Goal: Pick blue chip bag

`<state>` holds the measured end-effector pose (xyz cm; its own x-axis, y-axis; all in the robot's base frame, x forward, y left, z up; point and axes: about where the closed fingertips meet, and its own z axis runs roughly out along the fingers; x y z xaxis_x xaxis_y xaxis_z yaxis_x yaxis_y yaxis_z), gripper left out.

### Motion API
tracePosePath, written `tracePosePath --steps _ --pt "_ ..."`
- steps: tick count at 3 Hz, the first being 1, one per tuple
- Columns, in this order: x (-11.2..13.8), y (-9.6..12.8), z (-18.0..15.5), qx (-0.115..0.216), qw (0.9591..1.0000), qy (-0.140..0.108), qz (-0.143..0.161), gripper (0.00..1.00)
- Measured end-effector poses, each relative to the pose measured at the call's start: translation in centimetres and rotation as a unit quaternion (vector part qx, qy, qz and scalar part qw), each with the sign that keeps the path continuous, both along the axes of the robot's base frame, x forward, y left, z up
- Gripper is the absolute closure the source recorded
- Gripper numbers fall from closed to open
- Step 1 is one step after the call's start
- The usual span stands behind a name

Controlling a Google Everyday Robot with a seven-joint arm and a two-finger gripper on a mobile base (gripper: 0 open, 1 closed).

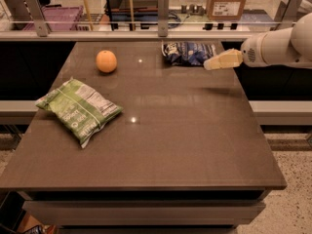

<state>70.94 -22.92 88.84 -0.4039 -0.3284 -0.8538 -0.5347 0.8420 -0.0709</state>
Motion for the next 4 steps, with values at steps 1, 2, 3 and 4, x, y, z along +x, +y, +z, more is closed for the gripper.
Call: tracePosePath --steps 1,2,3,4 --pt "1.6 0.6 -0.9 0.011 0.9997 -0.013 0.019 0.00" --pt "3.2 1.5 -1.7 0.020 0.9983 -0.027 0.048 0.00" --pt "4.4 2.4 -2.1 0.024 0.9964 -0.038 0.072 0.00" --pt "5.3 3.2 -2.8 0.031 0.9945 -0.041 0.091 0.00"
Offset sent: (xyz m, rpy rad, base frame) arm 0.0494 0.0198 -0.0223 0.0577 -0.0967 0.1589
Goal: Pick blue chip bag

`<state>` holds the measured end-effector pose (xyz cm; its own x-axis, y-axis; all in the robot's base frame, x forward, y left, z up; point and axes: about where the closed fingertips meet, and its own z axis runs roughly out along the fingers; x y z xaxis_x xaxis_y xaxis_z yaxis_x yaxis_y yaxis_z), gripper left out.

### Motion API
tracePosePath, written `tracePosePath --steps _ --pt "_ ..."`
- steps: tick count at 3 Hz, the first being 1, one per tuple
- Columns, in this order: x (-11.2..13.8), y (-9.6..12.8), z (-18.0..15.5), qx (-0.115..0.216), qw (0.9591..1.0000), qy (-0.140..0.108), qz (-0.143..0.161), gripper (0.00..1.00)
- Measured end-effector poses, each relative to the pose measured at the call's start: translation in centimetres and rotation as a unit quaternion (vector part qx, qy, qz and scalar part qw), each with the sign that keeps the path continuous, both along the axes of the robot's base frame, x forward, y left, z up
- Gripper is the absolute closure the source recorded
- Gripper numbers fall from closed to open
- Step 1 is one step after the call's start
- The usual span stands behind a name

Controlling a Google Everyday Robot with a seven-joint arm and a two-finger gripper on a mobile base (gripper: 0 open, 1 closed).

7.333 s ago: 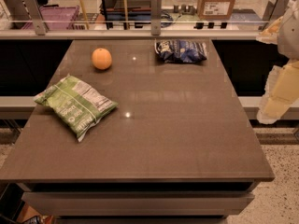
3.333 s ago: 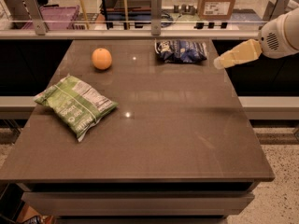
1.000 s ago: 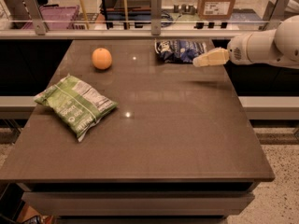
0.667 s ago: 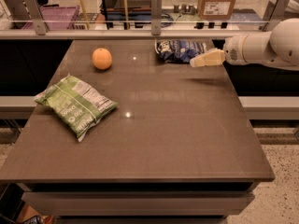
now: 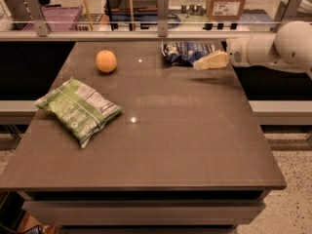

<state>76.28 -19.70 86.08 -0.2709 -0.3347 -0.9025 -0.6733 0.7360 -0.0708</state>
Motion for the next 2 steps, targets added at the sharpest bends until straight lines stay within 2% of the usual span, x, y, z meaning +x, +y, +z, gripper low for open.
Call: tracePosePath --steps 2 --pt "2.3 2.5 -1.3 0.017 0.9989 -0.002 0.044 0.00"
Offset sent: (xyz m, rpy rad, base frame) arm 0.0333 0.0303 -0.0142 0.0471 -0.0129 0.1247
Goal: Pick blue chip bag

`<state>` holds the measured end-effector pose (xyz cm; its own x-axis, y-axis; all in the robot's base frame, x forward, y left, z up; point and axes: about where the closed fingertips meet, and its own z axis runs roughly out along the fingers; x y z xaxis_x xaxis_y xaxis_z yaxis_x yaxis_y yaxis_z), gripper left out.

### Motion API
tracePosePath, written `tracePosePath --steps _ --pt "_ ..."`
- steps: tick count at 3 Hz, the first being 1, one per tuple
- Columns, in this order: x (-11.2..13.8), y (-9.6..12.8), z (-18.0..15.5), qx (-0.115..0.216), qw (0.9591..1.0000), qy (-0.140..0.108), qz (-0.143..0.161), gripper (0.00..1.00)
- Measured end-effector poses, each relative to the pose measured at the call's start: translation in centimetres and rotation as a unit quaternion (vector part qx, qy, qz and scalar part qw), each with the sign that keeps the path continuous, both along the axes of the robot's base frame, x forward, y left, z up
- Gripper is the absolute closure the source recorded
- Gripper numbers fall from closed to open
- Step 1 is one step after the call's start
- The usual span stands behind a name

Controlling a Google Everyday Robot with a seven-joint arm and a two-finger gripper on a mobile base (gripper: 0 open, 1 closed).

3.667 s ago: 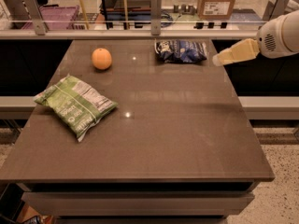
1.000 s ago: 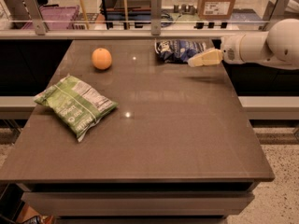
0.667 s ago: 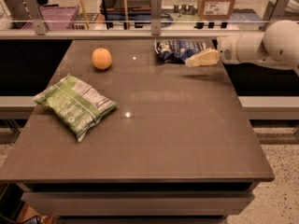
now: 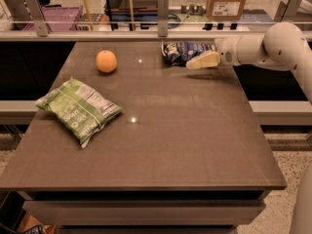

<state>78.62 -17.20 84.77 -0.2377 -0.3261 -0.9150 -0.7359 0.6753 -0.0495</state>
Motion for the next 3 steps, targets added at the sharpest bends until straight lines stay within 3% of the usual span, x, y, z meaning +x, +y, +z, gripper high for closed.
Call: tracePosePath --steps 2,3 --pt "1.7 2.0 -1.5 0.021 0.9992 0.002 0.033 0.00" --pt "1.8 2.2 -1.6 0.022 0.9991 0.003 0.035 0.15"
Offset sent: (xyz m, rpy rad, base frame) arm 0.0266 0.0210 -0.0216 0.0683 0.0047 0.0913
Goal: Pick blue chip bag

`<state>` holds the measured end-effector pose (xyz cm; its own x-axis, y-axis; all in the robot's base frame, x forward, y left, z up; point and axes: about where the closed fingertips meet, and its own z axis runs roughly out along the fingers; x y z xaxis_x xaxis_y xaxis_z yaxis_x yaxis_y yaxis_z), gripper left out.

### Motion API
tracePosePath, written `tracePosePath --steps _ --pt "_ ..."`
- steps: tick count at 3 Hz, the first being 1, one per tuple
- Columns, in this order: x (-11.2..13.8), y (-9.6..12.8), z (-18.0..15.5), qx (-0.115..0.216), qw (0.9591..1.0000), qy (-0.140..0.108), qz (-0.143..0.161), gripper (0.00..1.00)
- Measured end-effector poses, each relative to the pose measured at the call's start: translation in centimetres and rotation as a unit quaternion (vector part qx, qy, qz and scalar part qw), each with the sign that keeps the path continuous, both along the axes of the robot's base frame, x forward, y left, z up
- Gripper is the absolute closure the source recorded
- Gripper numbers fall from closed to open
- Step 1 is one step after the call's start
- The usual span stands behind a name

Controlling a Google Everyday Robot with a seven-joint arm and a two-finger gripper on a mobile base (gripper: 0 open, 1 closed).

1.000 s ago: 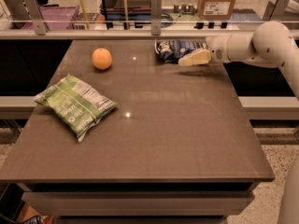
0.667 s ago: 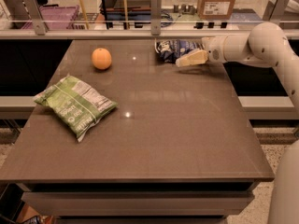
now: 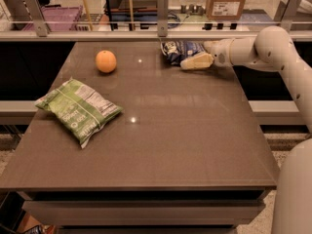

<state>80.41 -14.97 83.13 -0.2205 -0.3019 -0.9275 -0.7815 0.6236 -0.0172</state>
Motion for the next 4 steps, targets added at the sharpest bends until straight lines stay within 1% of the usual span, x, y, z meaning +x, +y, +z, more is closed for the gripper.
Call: tracePosePath --steps 3,4 --pt "0.12 0.99 -0.54 0.001 1.0000 0.004 0.007 0.85" --pt "0.13 1.01 -0.29 0.001 1.0000 0.004 0.007 1.00"
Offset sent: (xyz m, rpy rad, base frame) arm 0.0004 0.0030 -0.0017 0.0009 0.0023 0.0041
